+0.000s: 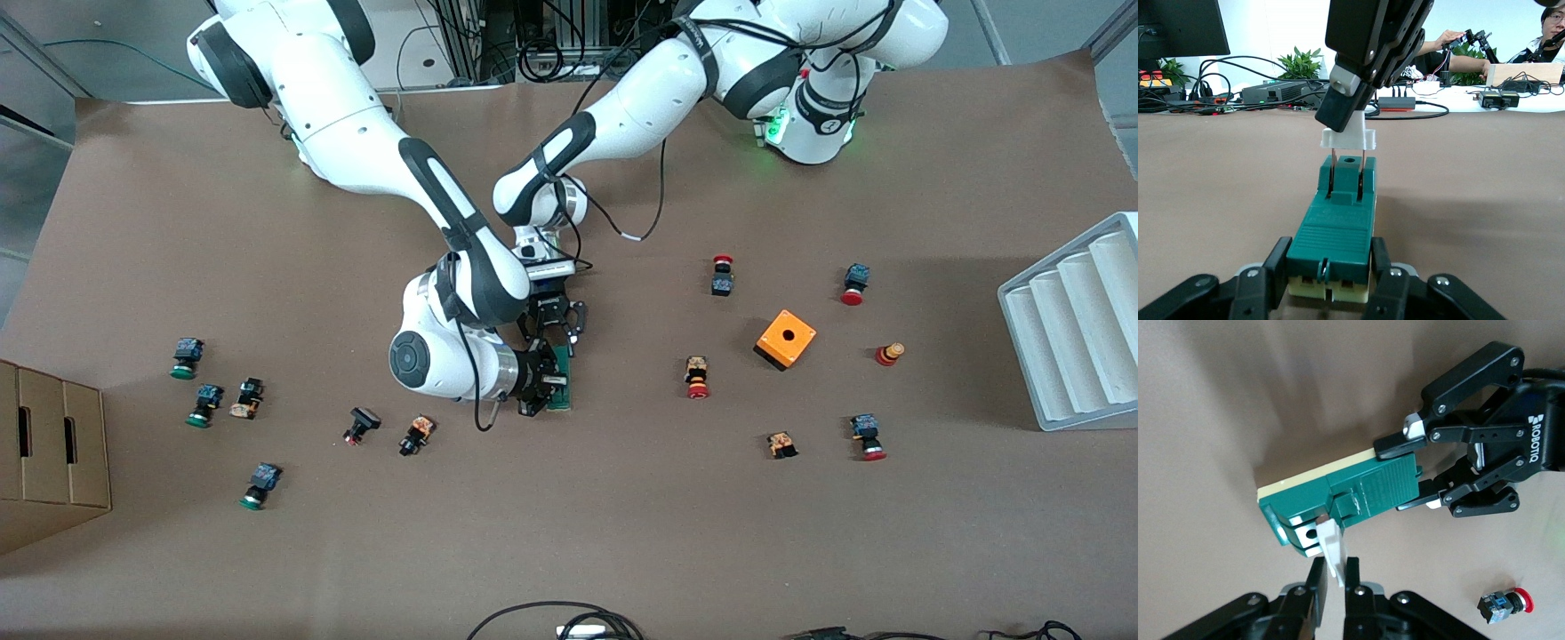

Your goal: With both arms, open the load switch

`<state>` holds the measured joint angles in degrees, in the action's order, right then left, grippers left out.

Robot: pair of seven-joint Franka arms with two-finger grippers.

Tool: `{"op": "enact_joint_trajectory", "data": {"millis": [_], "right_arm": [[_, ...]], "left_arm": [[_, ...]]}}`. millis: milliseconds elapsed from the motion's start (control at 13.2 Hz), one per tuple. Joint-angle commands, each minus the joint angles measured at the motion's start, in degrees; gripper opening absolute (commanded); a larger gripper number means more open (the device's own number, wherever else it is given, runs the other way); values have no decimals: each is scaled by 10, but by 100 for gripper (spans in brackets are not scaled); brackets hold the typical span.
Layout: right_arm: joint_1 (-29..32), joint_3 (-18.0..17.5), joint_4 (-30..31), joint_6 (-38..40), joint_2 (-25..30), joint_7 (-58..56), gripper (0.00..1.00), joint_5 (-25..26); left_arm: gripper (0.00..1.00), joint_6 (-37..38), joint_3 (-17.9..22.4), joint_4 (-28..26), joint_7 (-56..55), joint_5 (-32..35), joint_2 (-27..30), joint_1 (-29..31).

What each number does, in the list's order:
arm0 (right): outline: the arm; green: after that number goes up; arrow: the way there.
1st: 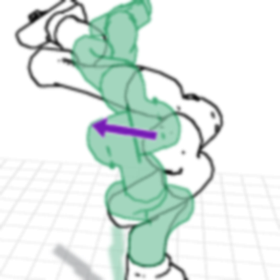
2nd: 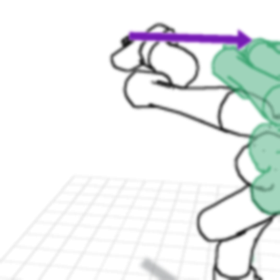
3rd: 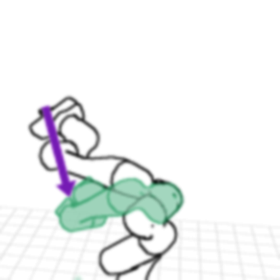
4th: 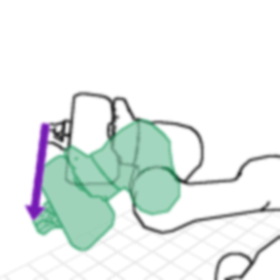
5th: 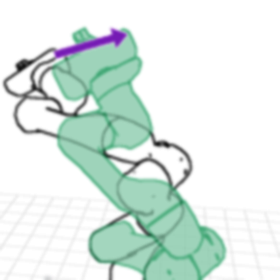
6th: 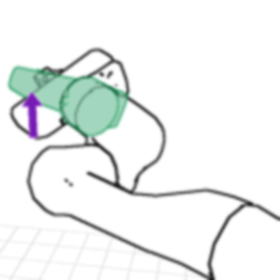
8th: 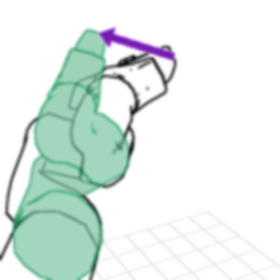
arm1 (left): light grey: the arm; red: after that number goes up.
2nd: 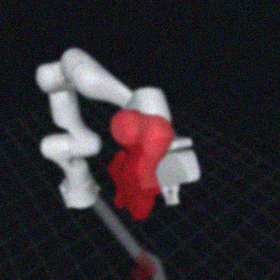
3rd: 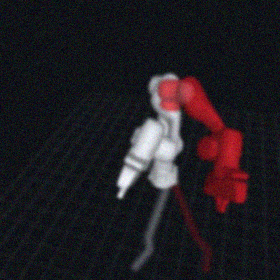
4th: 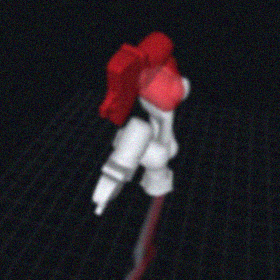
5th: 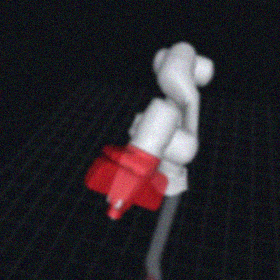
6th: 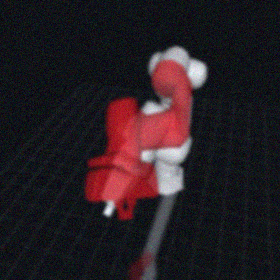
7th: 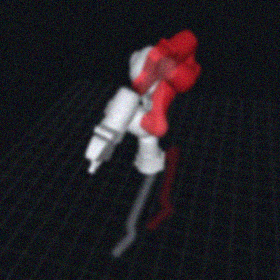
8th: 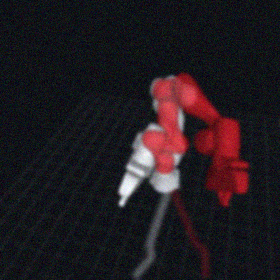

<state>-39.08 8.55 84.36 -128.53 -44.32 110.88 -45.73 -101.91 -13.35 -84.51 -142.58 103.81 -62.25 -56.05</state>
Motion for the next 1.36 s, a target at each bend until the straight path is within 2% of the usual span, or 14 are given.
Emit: {"op": "enact_joint_trajectory", "data": {"millis": [0,1289], "right_arm": [[4,-6,55,16,42,-9,16,14],[5,-6,61,15,49,-12,16,14]], "left_arm": [[54,9,-9,14,12,5,-8,4],[53,9,-11,13,12,6,-9,4]]}}
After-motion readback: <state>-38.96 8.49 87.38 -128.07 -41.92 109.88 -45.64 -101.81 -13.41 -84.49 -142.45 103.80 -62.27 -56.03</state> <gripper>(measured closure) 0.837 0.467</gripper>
